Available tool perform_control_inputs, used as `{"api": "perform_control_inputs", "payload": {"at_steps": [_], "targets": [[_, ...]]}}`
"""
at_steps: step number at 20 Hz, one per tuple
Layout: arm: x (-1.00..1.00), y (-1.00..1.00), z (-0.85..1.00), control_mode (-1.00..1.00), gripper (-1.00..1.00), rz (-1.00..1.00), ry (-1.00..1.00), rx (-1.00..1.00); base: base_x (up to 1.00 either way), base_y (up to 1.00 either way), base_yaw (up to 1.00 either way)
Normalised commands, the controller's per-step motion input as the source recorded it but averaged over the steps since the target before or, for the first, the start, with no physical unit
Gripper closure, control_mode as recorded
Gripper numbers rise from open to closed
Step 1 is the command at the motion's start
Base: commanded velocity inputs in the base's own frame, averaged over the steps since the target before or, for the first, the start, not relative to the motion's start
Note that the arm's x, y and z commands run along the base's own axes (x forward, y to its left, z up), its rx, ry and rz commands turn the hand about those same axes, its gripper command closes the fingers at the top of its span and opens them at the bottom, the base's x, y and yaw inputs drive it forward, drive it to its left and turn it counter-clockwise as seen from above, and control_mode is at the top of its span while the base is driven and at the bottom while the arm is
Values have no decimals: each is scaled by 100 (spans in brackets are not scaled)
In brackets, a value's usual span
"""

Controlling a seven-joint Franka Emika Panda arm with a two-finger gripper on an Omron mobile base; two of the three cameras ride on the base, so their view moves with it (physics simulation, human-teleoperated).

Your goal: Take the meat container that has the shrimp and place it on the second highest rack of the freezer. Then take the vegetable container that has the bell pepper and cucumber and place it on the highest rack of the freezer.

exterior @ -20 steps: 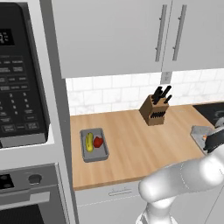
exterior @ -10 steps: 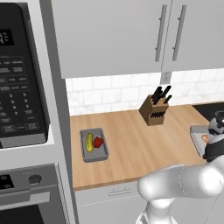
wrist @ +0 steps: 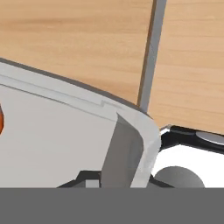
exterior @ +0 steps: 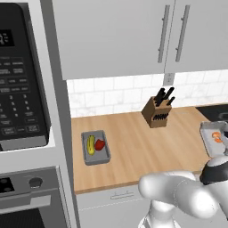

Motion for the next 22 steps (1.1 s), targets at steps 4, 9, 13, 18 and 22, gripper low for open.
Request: {"api": "perform_control_inputs", "payload": {"at_steps": [4, 9, 13, 18, 22], "targets": [[-5, 24, 81, -100, 100, 0, -24, -1, 0, 0, 0], [0, 76, 74, -100, 100, 0, -4, -3, 0, 0, 0], [0, 77, 66, -100, 100, 1, 0, -2, 0, 0, 0], [0, 28, 19, -100, 100, 2, 0, 0, 0, 0, 0], [-14, 9, 2, -100, 100, 0, 0, 3, 0, 0, 0]]}}
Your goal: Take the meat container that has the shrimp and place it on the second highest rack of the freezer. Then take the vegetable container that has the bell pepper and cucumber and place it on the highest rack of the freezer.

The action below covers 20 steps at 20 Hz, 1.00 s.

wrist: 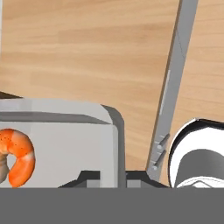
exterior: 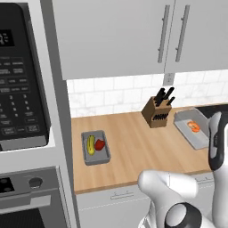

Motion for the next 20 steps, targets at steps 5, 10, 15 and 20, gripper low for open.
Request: {"api": "perform_control_inputs", "payload": {"at_steps": [5, 10, 15, 20], "targets": [[-17, 20, 49, -100, 100, 0, -8, 0, 0, 0, 0], [-2, 40, 65, -100, 100, 0, -4, 0, 0, 0, 0], [-5, 11, 10, 100, 100, 0, -1, 0, -47, 48, 4], [0, 0, 0, 100, 100, 0, 0, 0, -99, 61, 14]]}}
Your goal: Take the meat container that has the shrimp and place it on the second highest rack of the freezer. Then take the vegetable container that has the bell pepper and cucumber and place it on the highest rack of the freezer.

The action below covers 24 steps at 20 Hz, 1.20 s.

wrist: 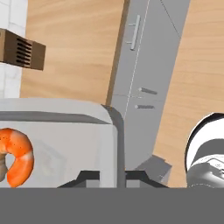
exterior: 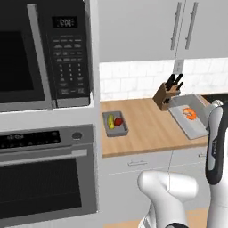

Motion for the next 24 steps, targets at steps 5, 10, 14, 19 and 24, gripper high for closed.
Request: {"api": "perform_control_inputs", "payload": {"at_steps": [5, 10, 14, 19, 24], "targets": [[0, 0, 0, 100, 100, 0, 0, 0, -91, 74, 27], [0, 0, 0, 100, 100, 0, 0, 0, -34, 100, 31], [0, 0, 0, 100, 100, 0, 0, 0, -8, 100, 30], [0, 0, 0, 100, 100, 0, 0, 0, -10, 100, 28], [0, 0, 0, 100, 100, 0, 0, 0, -7, 100, 26]]}}
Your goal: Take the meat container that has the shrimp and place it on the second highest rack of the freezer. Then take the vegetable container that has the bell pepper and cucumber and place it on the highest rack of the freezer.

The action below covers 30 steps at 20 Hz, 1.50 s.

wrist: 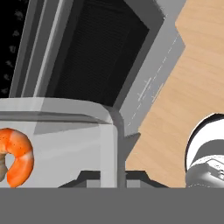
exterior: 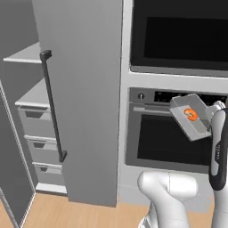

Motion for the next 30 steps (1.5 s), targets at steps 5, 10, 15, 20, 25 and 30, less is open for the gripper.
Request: {"api": "perform_control_inputs", "payload": {"at_steps": [5, 10, 15, 20, 25, 30], "targets": [[0, 0, 0, 100, 100, 0, 0, 0, 0, 100, 24], [0, 0, 0, 100, 100, 0, 0, 0, 23, 100, 14], [0, 0, 0, 100, 100, 0, 0, 0, 58, 98, 3], [0, 0, 0, 100, 100, 0, 0, 0, 60, 92, 0], [0, 0, 0, 100, 100, 0, 0, 0, 44, 46, 0], [0, 0, 0, 100, 100, 0, 0, 0, 90, 0, 0]]}}
